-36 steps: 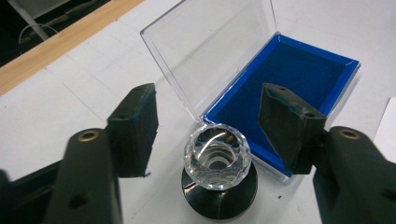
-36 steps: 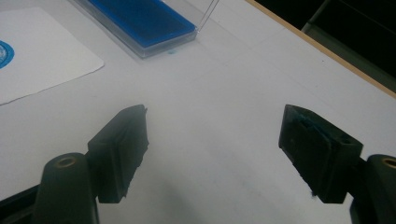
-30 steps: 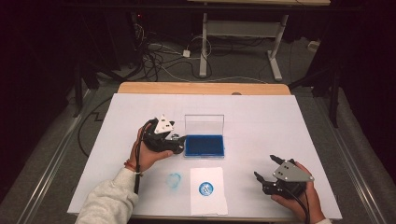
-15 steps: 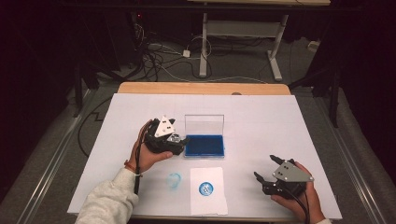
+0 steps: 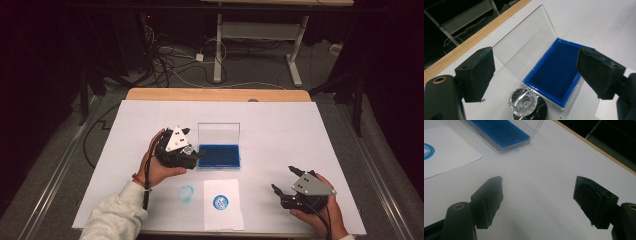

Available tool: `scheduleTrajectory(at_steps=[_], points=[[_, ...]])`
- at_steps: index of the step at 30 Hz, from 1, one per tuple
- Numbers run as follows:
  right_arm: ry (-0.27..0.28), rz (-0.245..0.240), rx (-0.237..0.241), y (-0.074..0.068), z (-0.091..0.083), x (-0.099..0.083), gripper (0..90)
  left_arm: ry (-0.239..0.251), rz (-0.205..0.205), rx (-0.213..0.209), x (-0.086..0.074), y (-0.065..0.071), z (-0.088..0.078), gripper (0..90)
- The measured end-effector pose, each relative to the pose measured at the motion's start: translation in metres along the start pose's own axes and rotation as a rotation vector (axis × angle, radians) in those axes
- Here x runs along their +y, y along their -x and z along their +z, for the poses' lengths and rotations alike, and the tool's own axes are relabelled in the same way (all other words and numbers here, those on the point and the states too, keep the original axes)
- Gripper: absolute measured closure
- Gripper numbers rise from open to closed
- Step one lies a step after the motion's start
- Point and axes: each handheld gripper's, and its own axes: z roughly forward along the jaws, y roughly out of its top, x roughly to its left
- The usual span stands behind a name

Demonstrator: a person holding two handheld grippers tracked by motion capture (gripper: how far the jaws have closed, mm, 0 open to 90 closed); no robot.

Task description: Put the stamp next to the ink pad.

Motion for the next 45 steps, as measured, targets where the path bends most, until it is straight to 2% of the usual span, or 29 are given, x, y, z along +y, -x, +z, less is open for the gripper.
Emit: scheduleTrajectory(at_steps=[15, 24, 34, 45], points=[[0.010, 0.001, -0.005, -0.001, -0.002, 0.002, 24.0, 0.018, 0.037, 0.011, 0.006, 0.009, -0.016, 15.3], [0.011, -0.002, 0.000, -0.002, -0.002, 0.003, 24.0, 0.025, 0.063, 0.004, 0.005, 0.015, -0.027, 15.2], [0.011, 0.000, 0.006, -0.003, -0.002, 0.003, 24.0, 0.043, 0.100, 0.034, 0.004, 0.023, -0.036, 15.2], [0.014, -0.002, 0.006, -0.004, -0.002, 0.004, 24.0, 0.067, 0.122, 0.066, -0.004, 0.030, -0.044, 15.2]])
